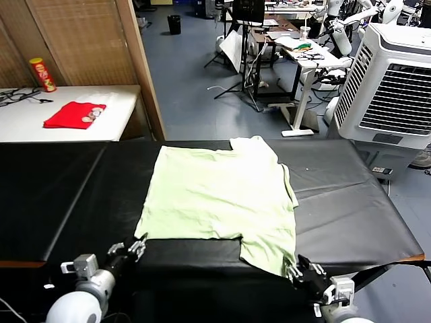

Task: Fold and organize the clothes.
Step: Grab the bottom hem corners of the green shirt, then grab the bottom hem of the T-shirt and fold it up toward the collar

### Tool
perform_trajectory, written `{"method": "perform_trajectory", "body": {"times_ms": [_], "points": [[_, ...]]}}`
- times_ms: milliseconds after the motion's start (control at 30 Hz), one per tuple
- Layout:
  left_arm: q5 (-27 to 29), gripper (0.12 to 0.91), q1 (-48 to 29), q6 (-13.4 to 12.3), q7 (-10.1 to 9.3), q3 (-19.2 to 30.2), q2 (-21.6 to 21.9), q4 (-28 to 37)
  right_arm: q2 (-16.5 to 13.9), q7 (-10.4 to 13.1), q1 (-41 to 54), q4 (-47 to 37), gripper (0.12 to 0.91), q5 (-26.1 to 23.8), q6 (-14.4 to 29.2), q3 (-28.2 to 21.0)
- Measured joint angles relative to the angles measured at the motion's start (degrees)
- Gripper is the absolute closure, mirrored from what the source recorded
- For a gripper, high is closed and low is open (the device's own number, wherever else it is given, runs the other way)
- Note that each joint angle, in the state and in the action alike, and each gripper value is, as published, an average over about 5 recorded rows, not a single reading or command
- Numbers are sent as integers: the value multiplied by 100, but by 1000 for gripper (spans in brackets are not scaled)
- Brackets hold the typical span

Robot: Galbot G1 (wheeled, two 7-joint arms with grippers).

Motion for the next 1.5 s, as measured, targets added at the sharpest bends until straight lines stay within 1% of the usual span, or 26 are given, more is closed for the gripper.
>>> {"method": "perform_trajectory", "body": {"times_ms": [100,167,300,400,567,633,733,833,967,1233,1367,1400,1467,1500], "points": [[13,903,42,-25,1,-5,-47,-26,29,88,-142,174,904,-39,5,63],[27,904,97,-44,-8,-22,-83,-84,27,87,-270,322,904,-48,44,123],[88,904,281,-93,-91,-85,-121,-293,-39,-54,-384,505,904,-7,289,260],[88,904,508,-143,-133,-153,-131,-514,-143,-161,-222,453,904,59,530,323],[26,904,734,-357,-136,-163,-206,-887,-415,-235,448,-70,904,75,984,272],[21,904,663,-441,-175,-128,-248,-943,-532,-234,805,-369,904,87,1171,215],[11,904,399,-486,-274,-67,-289,-928,-677,-223,1385,-810,904,112,1403,102],[58,904,53,-518,-310,-6,-310,-833,-747,-214,1923,-1223,904,110,1570,-40],[306,904,-373,-617,-266,88,-342,-638,-729,-216,2510,-1777,904,39,1715,-271],[922,904,-1000,-787,-169,330,-465,-45,-516,-264,3371,-2859,904,-263,1925,-736],[1056,904,-1341,-838,-122,492,-431,392,-393,-377,3648,-3216,900,-318,1848,-876],[1070,904,-1430,-845,-116,531,-420,506,-382,-410,3674,-3253,886,-328,1782,-886],[1101,904,-1597,-842,-106,596,-407,722,-391,-472,3667,-3257,826,-342,1624,-880],[1130,902,-1673,-833,-100,624,-408,823,-409,-502,3639,-3224,781,-341,1545,-870]]}}
